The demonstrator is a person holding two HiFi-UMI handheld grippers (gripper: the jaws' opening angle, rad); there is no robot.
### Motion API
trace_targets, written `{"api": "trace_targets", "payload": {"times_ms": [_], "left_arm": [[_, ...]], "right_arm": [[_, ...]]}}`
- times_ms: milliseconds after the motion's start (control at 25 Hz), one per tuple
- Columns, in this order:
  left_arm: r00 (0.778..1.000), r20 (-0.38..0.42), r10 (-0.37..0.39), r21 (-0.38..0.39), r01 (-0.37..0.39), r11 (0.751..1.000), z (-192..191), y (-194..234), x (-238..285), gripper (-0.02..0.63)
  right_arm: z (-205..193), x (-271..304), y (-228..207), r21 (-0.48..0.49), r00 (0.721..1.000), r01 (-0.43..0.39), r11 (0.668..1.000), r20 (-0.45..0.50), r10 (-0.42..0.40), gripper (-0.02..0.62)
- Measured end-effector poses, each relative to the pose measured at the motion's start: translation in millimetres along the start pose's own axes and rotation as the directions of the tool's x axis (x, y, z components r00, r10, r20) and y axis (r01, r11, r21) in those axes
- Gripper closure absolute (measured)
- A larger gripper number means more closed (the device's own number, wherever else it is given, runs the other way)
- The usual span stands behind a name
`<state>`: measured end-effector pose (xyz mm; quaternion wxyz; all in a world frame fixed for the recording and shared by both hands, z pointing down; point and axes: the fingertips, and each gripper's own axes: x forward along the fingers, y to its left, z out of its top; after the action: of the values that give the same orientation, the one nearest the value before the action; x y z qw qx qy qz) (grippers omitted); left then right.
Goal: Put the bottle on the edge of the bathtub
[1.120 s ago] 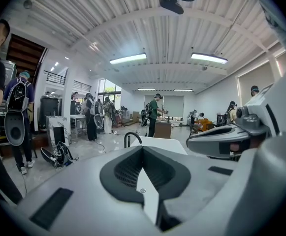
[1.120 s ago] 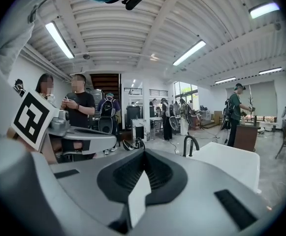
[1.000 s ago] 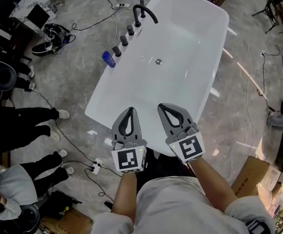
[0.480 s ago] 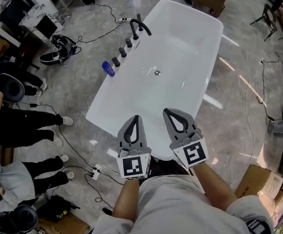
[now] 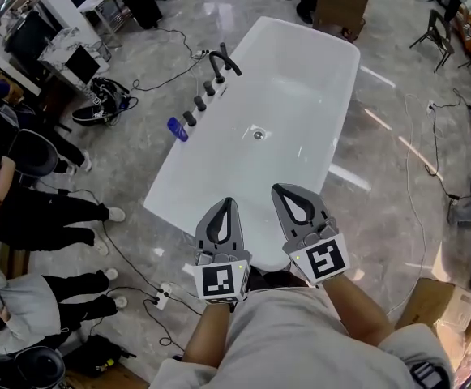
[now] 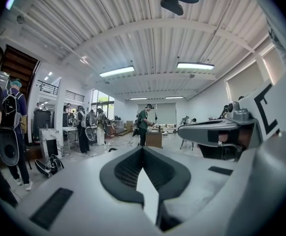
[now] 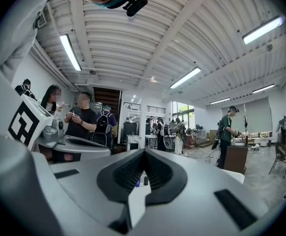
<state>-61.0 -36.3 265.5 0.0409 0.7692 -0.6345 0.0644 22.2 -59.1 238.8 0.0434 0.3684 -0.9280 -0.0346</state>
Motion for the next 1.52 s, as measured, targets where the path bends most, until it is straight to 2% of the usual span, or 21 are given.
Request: {"api": "trace_targets", "payload": {"times_ms": [200, 1000, 1520], "left_arm": [[1.000, 0.024, -0.007, 0.036, 0.006, 0.999, 9.9, -11.8, -2.6, 0.595], [0.999, 0.028, 0.045, 0.032, -0.046, 0.998, 15.9, 14.8, -15.5, 0.595], [0.999, 0.038, 0.028, 0.031, -0.029, 0.999, 18.1, 7.3, -13.0, 0.595]], "right_arm": [[0.6, -7.4, -0.9, 0.028, 1.000, 0.009, 1.000, 0.006, -0.009, 0.589], [8.1, 10.9, 21.2, 0.042, 1.000, -0.016, 0.999, 0.021, 0.015, 0.589], [5.2, 7.4, 15.8, 0.068, 1.000, -0.012, 0.998, 0.020, 0.011, 0.589]]}}
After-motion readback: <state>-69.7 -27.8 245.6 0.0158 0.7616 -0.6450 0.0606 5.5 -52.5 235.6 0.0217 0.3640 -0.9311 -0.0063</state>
